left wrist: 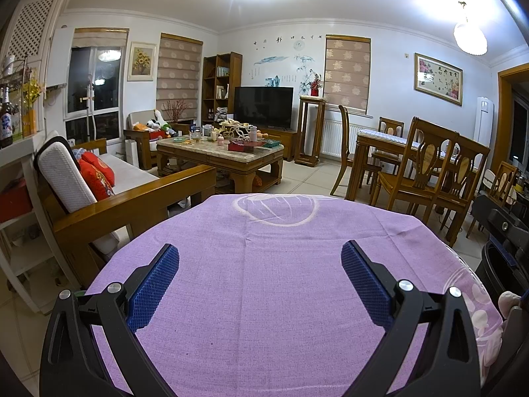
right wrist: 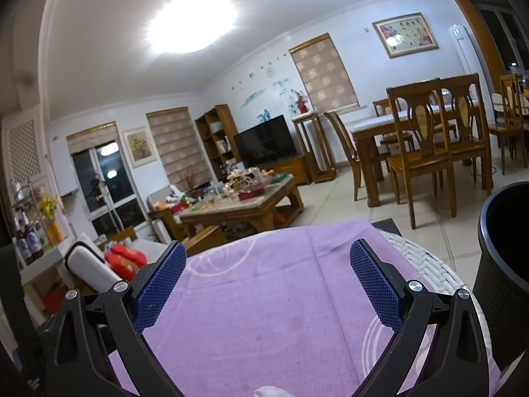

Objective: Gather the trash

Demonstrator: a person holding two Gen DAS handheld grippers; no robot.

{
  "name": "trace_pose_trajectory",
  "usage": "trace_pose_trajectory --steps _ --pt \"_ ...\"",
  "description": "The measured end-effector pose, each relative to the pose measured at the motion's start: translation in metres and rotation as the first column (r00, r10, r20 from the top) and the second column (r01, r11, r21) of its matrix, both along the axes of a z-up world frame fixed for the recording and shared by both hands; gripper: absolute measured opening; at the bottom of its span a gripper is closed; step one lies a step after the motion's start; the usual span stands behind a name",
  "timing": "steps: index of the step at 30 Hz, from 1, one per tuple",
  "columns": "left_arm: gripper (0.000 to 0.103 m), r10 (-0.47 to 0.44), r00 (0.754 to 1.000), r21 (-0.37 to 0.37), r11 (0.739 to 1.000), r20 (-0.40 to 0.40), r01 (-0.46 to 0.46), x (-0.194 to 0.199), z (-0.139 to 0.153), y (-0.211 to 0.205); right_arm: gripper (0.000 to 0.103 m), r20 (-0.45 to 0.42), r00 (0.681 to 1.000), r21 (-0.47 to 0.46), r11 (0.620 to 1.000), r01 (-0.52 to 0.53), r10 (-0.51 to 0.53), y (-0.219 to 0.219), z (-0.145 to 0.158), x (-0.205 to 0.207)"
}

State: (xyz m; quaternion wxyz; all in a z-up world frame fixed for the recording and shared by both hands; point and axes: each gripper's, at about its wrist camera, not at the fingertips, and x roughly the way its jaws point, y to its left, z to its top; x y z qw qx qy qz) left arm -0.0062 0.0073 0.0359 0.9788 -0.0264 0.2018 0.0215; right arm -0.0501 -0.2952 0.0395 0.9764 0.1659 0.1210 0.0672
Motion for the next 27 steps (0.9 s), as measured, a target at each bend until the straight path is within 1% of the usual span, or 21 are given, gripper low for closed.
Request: trace_pose_trajectory --steps 27 --pt "0.098 0.000 1.000 0.007 1.000 0.001 0.000 0.0008 0.0008 0.0008 0.098 -0.009 1.000 0.004 1.000 -0.002 0.002 0.0033 0.0017 0.0021"
